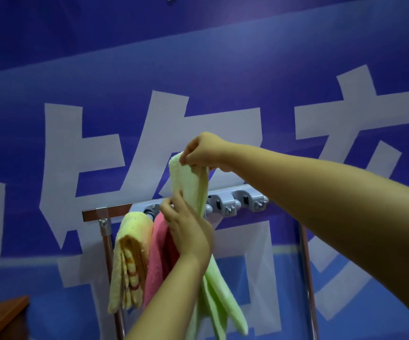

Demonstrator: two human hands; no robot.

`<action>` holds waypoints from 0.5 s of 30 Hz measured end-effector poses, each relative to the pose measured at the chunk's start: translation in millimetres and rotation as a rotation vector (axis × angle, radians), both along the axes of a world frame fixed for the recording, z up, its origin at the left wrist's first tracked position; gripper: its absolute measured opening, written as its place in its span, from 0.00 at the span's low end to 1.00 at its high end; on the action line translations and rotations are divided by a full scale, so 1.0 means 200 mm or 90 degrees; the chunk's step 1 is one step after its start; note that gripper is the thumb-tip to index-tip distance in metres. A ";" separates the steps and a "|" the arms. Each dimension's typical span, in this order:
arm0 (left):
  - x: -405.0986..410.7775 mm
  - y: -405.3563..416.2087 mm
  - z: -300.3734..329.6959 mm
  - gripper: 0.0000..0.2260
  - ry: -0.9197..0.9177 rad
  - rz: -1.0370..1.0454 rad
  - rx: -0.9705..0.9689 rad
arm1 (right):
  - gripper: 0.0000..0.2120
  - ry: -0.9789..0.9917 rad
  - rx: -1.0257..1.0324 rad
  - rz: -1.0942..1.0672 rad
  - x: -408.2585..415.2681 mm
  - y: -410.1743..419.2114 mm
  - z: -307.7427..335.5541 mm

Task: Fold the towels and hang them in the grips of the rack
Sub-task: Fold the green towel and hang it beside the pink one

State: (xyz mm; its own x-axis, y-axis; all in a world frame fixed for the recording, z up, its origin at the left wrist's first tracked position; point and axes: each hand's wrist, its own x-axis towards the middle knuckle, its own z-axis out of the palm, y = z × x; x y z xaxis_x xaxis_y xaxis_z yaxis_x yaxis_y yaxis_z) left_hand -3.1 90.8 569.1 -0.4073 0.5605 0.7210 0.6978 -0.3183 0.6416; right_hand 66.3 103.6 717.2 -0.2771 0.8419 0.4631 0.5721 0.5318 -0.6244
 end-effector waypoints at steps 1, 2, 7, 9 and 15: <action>-0.01 0.00 0.01 0.28 0.003 0.002 0.006 | 0.09 0.009 0.002 0.004 0.00 0.01 -0.01; -0.02 0.00 0.02 0.28 0.015 0.006 0.013 | 0.10 0.018 0.004 0.009 0.00 0.02 -0.01; -0.05 0.05 0.06 0.30 0.043 0.025 0.033 | 0.10 0.068 0.015 0.017 0.02 0.06 -0.01; -0.06 0.07 0.07 0.30 0.069 0.032 0.014 | 0.09 0.084 0.017 0.008 0.03 0.08 -0.02; -0.08 0.16 0.08 0.14 0.250 0.043 -0.197 | 0.11 0.132 -0.009 -0.071 0.14 0.17 -0.11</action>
State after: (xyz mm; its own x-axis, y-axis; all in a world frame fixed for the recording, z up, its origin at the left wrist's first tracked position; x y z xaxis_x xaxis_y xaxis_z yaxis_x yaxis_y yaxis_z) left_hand -18.7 123.0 584.7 -0.1806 0.7545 0.6310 0.9181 -0.1008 0.3834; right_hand 94.7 138.5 694.7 -0.0820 0.8686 0.4886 0.4852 0.4630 -0.7417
